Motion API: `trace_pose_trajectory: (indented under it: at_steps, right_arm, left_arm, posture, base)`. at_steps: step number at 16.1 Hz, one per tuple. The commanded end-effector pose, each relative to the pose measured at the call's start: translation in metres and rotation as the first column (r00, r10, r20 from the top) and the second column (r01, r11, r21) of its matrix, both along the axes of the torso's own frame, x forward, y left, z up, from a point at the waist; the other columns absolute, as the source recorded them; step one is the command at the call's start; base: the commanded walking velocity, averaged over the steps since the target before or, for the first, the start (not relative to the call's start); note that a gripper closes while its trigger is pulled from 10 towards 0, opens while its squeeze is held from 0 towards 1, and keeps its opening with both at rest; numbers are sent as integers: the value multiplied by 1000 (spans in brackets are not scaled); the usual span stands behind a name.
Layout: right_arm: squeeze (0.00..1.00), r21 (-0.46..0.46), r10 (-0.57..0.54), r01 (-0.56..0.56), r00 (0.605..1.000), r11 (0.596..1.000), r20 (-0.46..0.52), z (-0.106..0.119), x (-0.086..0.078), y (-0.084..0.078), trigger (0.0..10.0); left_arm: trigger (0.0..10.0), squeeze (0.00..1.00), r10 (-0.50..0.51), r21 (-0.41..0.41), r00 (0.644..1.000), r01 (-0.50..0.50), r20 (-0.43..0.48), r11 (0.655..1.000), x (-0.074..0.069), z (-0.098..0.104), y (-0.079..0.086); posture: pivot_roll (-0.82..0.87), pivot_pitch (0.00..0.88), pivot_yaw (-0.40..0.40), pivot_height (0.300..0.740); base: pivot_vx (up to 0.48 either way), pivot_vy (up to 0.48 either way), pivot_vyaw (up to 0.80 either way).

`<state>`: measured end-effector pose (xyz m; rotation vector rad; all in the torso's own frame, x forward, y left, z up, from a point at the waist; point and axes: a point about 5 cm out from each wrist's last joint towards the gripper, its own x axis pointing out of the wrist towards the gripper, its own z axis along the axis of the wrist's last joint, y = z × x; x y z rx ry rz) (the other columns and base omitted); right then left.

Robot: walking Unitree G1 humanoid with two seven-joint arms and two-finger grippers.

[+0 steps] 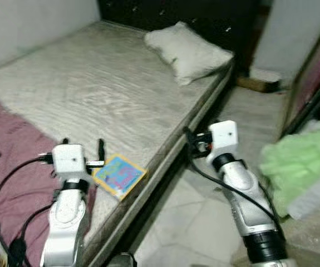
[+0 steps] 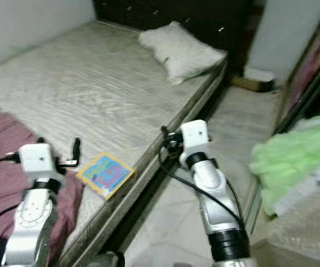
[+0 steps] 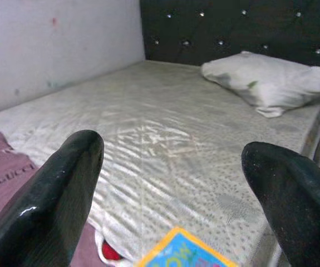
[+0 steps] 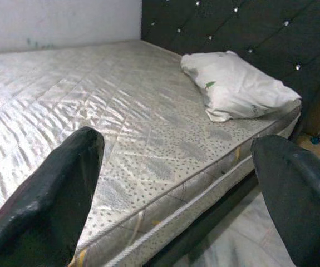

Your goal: Clean up the room

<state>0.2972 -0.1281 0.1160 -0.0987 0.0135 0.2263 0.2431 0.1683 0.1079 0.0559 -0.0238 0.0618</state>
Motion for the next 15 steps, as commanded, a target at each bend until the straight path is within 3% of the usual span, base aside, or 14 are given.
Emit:
trace_pose_trajectory:
  at_steps: [1, 15]
  right_arm:
    - [0, 14, 14, -14, 1000, 1000, 16, 4, 2, 5, 10000]
    - [0, 10, 28, -28, 999, 1000, 22, 4, 4, 8, 10000]
  left_arm:
    - [10000, 0, 20, 18, 1000, -20, -4, 1000, 0, 0, 6]
    - [10000, 0, 18, 9, 1000, -18, -4, 1000, 0, -1, 5]
  posture:
    - [-99, 26, -38, 740]
    - [-98, 14, -39, 740]
  base:
    - [0, 0, 800]
    - [0, 0, 800]
